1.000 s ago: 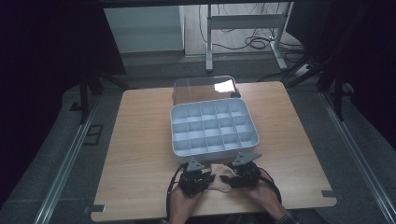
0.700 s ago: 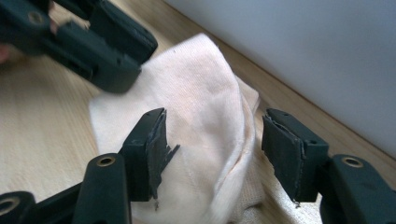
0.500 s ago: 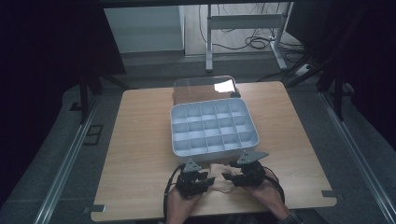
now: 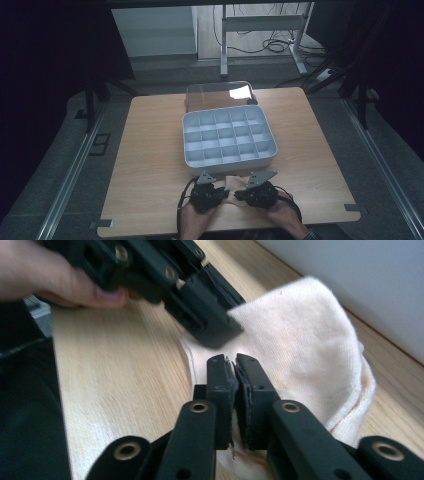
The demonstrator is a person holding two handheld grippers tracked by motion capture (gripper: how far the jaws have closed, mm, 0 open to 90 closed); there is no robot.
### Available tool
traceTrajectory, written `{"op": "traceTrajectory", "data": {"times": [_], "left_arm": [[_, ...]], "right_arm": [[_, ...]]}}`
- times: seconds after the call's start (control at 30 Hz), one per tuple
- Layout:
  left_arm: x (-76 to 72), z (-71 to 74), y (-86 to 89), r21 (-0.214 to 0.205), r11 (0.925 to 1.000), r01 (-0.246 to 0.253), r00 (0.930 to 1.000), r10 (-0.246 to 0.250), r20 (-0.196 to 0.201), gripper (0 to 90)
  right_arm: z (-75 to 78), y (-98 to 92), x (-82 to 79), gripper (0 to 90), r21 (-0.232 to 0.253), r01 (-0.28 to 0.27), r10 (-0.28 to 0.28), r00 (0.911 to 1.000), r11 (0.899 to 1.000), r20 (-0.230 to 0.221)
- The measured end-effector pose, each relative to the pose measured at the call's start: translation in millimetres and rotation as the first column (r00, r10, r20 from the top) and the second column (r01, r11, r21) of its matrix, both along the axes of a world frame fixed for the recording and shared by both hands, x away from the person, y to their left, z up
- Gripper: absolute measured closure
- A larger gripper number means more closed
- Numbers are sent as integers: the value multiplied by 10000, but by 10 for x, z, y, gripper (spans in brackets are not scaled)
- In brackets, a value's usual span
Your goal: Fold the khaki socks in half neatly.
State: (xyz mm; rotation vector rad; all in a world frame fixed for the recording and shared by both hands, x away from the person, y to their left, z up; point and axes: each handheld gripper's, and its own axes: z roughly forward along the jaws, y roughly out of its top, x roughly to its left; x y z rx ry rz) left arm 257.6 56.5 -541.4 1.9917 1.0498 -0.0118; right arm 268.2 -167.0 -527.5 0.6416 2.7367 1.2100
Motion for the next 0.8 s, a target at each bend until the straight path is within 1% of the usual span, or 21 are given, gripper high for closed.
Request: {"op": "traceTrajectory", "data": {"times": [0.03, 0.07, 0.13, 0.17, 0.2, 0.23, 0.27, 0.33, 0.4, 0.47, 0.5, 0.57, 0.63, 0.73, 0.8], "left_arm": [[-5, 10, 2, -80, 10000, -29, 10000, 29, -36, 813], [-11, 30, 2, -131, 9999, -20, 10000, 20, -11, 827], [-20, 60, -4, -133, 9999, 29, 10000, -28, 50, 830], [-22, 71, -11, -57, 10000, 61, 9999, -60, 124, 834], [-28, 78, -22, -1, 10000, 23, 9999, -23, 134, 835], [-27, 82, -22, 49, 10000, 40, 9998, -41, 189, 835], [-28, 85, -22, 46, 10000, 28, 9998, -29, 196, 835], [-27, 90, -19, 86, 10000, -36, 9998, 34, 208, 835], [-25, 98, -13, 85, 10000, -40, 9998, 39, 193, 835], [-26, 110, -19, 95, 10000, -29, 9998, 27, 201, 835], [-28, 119, -26, 118, 9999, -11, 9997, 9, 226, 834], [-33, 132, -49, 188, 9998, 59, 9996, -64, 277, 834], [-45, 142, -76, 306, 9995, 70, 9994, -80, 326, 834], [-58, 133, -104, 561, 9984, 84, 9992, -105, 380, 836], [-56, 128, -103, 559, 9984, 75, 9993, -96, 370, 836]], "right_arm": [[-18, 8, -4, 872, -143, 0, 1, 10000, 9999, 99], [-36, 1, 2, 873, 18, 33, -33, 10000, 10000, 29], [-35, -5, 10, 872, 35, 22, -21, 10000, 10000, -47], [-30, -5, 13, 866, 29, 25, -25, 10000, 10000, -95], [5, -7, 12, 835, -4, 15, -15, 10000, 10000, -69], [5, -7, 12, 835, -4, 15, -15, 10000, 10000, -69], [69, -44, 23, 827, 215, 150, -150, 9999, 9997, 37], [142, -100, 43, 817, 357, 380, -387, 9990, 9986, 206], [162, -120, 56, 817, 371, 435, -445, 9987, 9984, 254], [182, -156, 101, 817, 322, 596, -607, 9976, 9977, 339], [164, -147, 141, 818, 420, 627, -639, 9975, 9971, 291], [155, -131, 155, 820, 419, 648, -661, 9974, 9970, 301], [111, -72, 204, 843, 293, 717, -728, 9967, 9970, 372], [7, 2, 261, 895, -185, 948, -943, 9952, 9953, 266], [-37, 11, 274, 897, -6, 1012, -1012, 9948, 9949, 90]]}}
